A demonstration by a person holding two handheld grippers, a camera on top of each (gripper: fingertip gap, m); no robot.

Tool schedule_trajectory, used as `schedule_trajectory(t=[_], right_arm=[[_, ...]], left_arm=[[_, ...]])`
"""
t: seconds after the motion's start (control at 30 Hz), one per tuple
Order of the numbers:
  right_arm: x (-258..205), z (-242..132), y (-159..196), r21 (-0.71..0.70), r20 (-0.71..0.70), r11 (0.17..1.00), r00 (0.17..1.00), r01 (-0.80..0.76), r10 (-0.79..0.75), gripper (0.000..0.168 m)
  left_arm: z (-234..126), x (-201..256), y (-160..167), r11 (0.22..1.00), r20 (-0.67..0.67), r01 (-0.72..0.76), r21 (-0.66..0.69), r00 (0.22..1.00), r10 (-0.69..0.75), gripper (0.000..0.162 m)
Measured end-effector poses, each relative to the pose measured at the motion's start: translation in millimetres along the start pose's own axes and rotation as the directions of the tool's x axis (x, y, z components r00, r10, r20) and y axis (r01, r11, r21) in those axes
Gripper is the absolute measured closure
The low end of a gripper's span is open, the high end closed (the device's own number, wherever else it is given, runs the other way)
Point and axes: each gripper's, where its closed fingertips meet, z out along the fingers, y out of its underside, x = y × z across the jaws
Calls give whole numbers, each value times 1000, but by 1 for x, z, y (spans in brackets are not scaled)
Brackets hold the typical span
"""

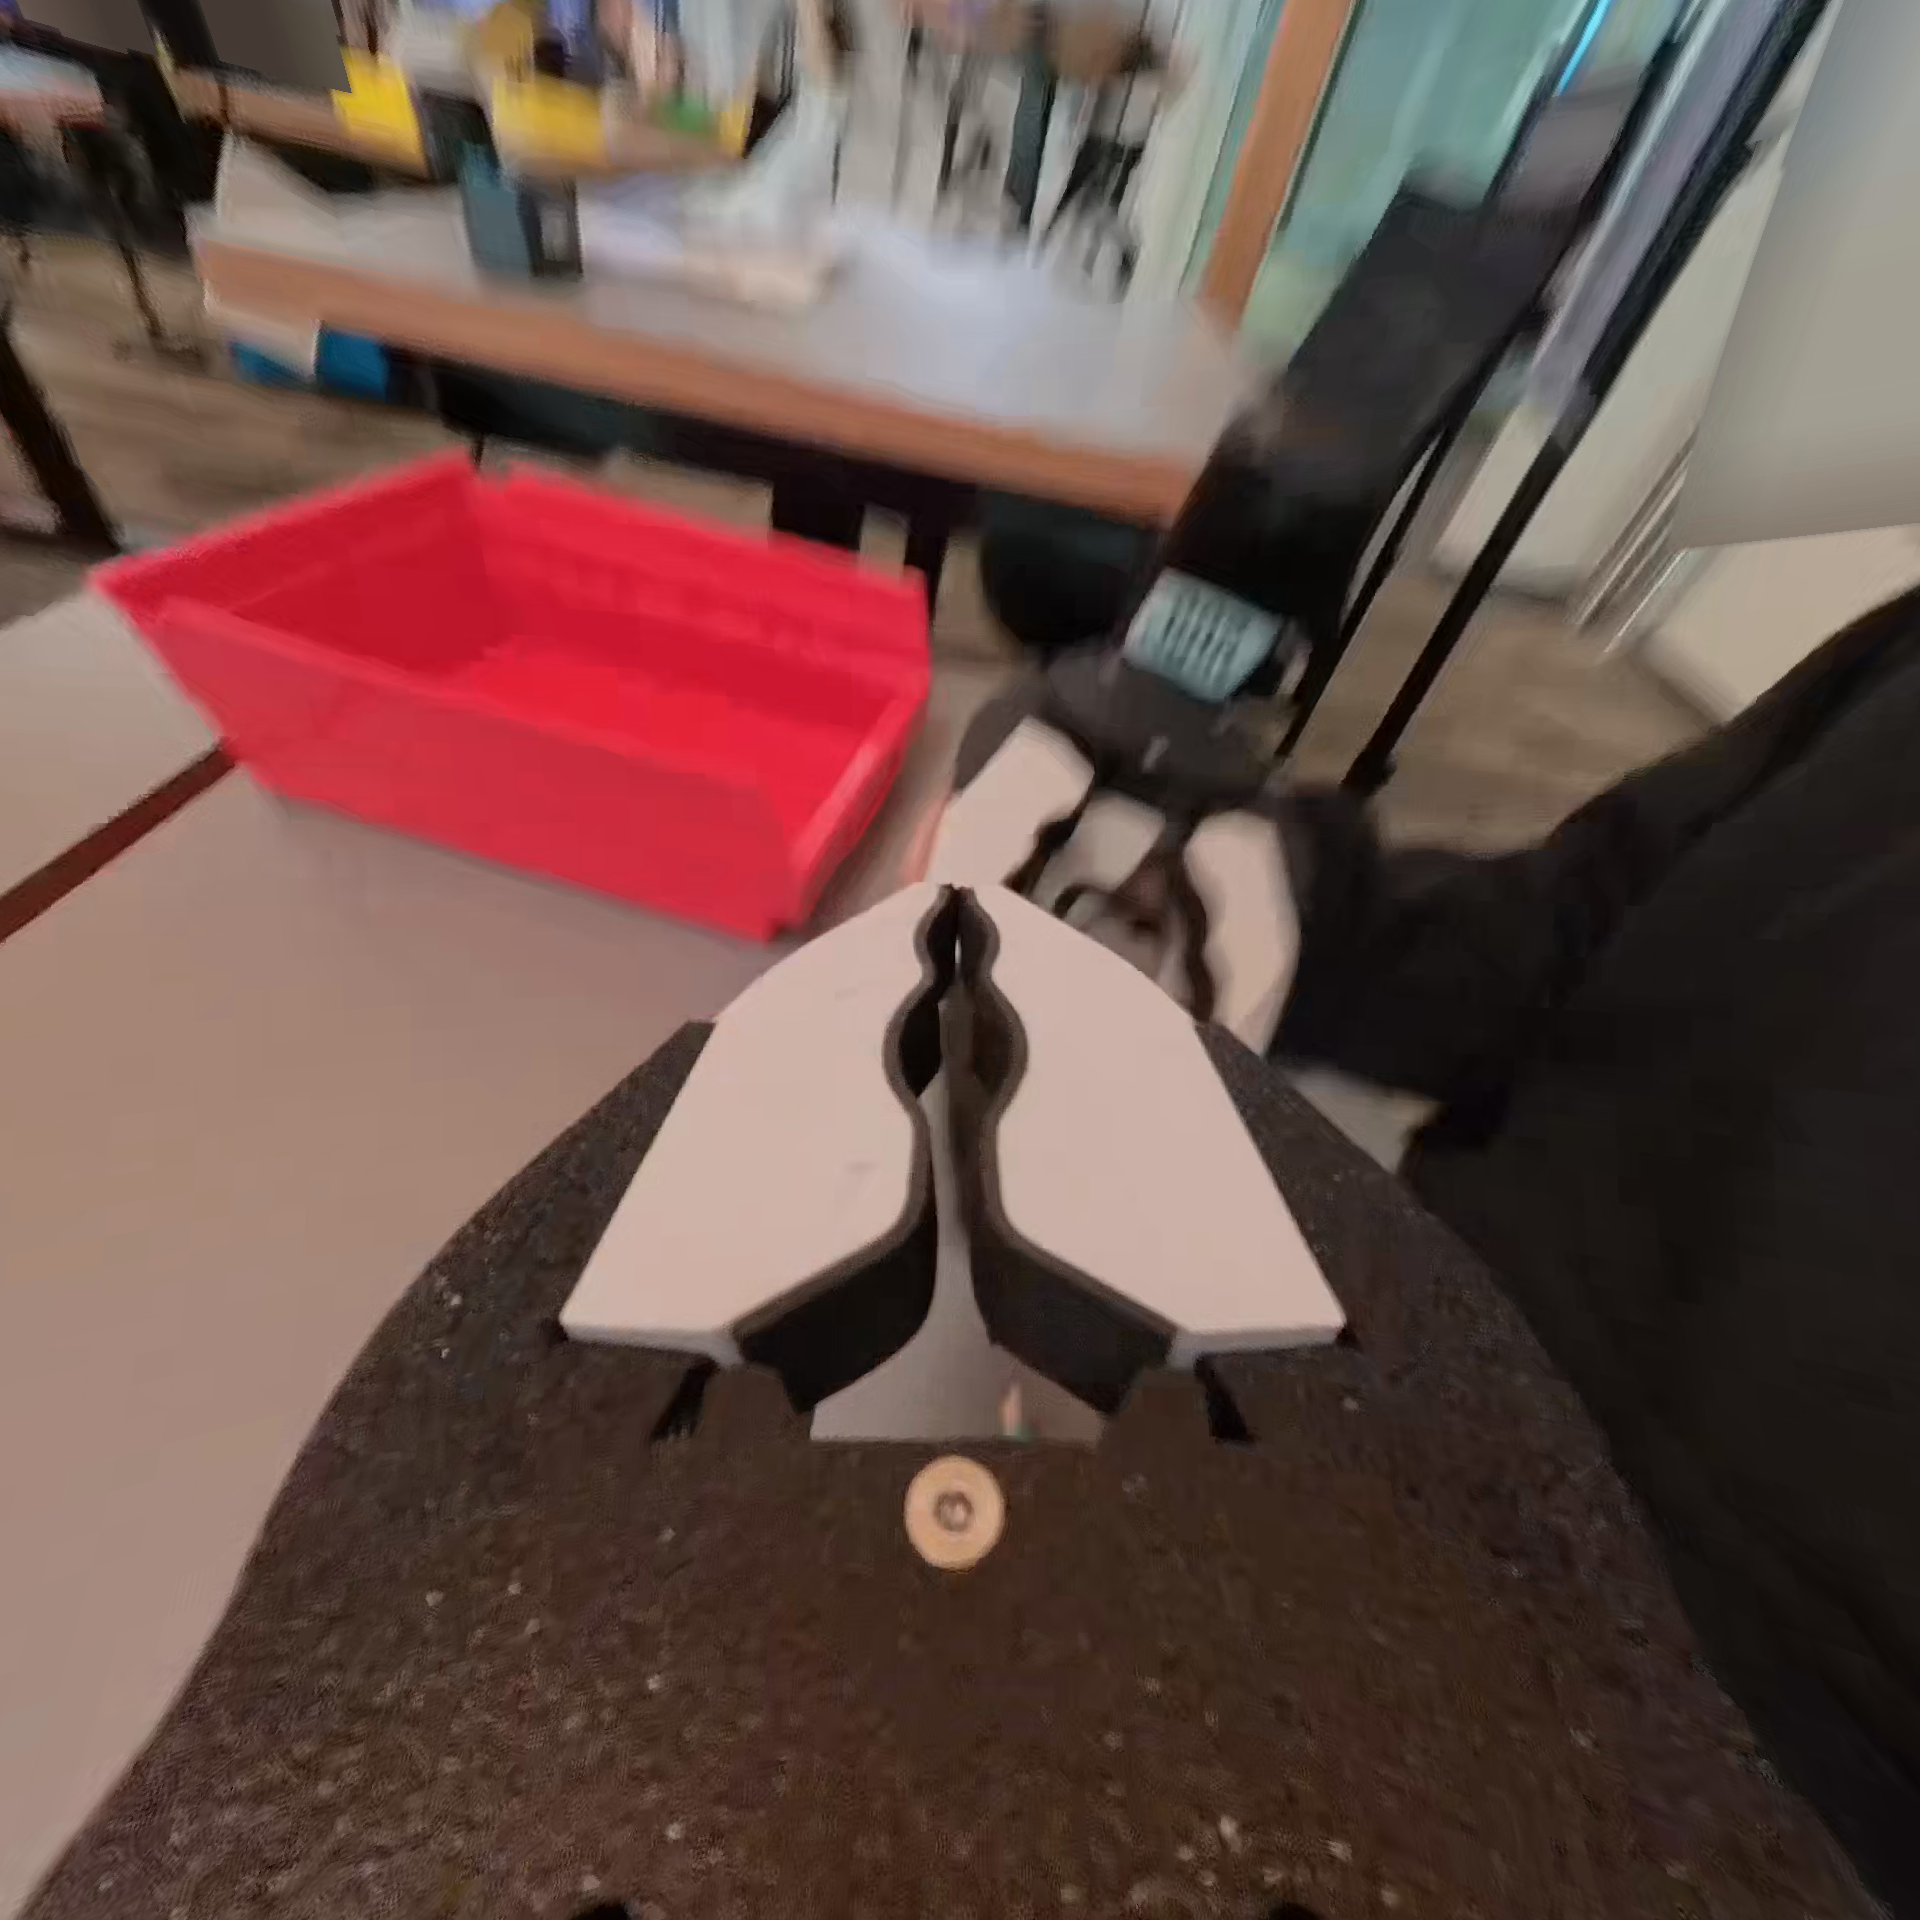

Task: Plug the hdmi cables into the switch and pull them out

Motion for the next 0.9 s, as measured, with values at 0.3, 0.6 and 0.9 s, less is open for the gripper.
schedule_trajectory(t=[0.3,0.6,0.9], right_arm=[[26,-39,-24,315,81,905,958,-287,276,105],[29,-50,-34,415,97,861,956,-292,277,105],[24,-45,-39,408,105,868,959,-282,262,105]], left_arm=[[-7,2,15,998,137,-20,-60,990,28,97],[22,19,14,976,264,-119,-181,950,165,69],[29,25,6,968,269,-170,-183,939,216,78]])
